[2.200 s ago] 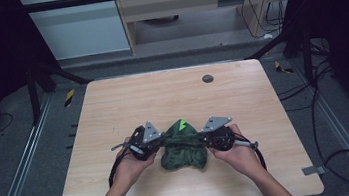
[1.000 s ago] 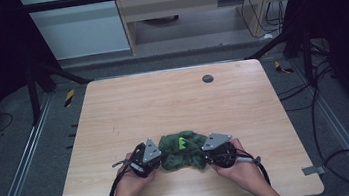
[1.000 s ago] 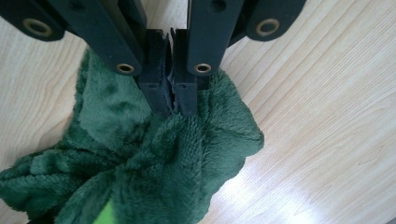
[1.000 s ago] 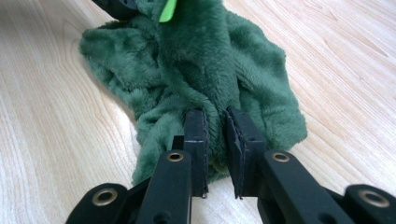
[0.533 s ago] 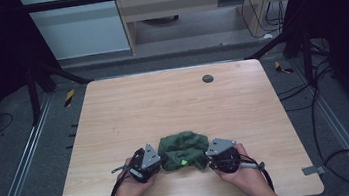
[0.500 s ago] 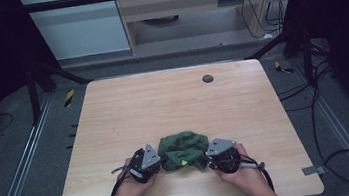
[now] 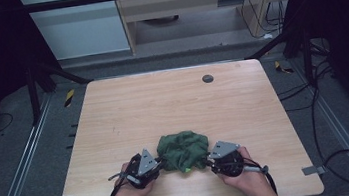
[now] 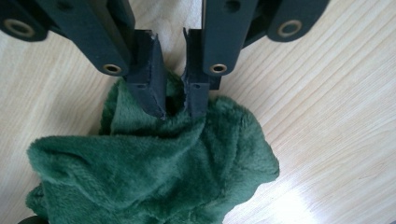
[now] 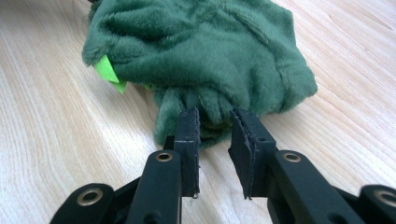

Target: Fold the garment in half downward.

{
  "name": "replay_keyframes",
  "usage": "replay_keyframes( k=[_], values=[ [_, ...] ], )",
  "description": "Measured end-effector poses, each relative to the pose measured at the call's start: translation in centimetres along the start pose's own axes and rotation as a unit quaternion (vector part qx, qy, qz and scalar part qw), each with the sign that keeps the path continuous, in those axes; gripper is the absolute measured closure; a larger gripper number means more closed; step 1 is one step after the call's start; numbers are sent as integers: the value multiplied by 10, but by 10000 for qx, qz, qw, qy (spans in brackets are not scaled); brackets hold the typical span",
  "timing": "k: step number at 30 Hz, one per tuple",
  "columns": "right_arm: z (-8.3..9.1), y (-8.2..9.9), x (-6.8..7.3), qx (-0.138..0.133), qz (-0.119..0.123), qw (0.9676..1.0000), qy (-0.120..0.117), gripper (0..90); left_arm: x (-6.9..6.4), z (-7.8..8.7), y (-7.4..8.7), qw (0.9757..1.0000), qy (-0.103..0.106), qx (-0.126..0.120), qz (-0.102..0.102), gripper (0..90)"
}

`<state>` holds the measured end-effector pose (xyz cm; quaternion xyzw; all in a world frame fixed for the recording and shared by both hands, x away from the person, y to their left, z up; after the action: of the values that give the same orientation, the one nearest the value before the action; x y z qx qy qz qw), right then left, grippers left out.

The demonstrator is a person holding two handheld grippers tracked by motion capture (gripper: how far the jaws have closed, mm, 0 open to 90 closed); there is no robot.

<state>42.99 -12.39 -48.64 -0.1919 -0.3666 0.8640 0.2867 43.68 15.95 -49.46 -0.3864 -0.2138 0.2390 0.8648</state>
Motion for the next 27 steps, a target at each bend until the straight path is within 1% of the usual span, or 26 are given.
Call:
replay_keyframes(
  k=[2,5,8,9,12,13,15,16,18,21,22,23,24,27],
  values=[
    [1,1,0,-10,-42,10000,11,691,0,1,1,10000,-25,-24,19,757],
    [3,3,-2,28,-91,9999,38,665,-1,3,3,10000,-24,13,28,752],
    [3,5,-4,32,-170,9998,77,612,-1,4,4,10000,-47,3,64,723],
    [4,5,-5,47,-177,9998,97,590,-1,5,4,9999,-83,7,67,702],
    [5,6,-7,62,-295,9994,141,495,1,7,5,9997,-188,-40,142,626],
    [6,6,-8,83,-337,9992,173,454,1,8,5,9996,-233,-45,166,590],
    [7,7,-10,112,-412,9987,293,362,3,10,6,9990,-390,17,204,491],
    [7,8,-12,133,-439,9984,341,316,5,11,6,9989,-426,63,175,459],
    [7,10,-14,217,-542,9976,367,230,8,11,7,9984,-504,52,268,400],
    [7,13,-17,317,-654,9967,362,158,12,12,9,9974,-518,117,485,292],
    [7,14,-17,375,-705,9961,376,147,13,13,10,9970,-535,140,534,264],
    [7,15,-18,382,-703,9960,387,143,14,13,11,9966,-541,178,589,238],
    [7,16,-19,365,-738,9959,384,134,15,14,12,9962,-557,199,638,222],
    [7,18,-21,465,-844,9947,362,110,18,15,16,9949,-572,271,786,184]
  ],
)
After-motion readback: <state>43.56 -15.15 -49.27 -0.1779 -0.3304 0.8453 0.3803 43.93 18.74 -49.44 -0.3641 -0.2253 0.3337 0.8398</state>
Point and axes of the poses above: each handheld gripper's, and its own axes: z roughly backward along the jaws, y roughly out of its underside, x roughly to its left, the point moved 1 cm from there along -z, roughly forward along the jaws, and after that the axes turned 1 degree about -z, right-handed, at the moved point
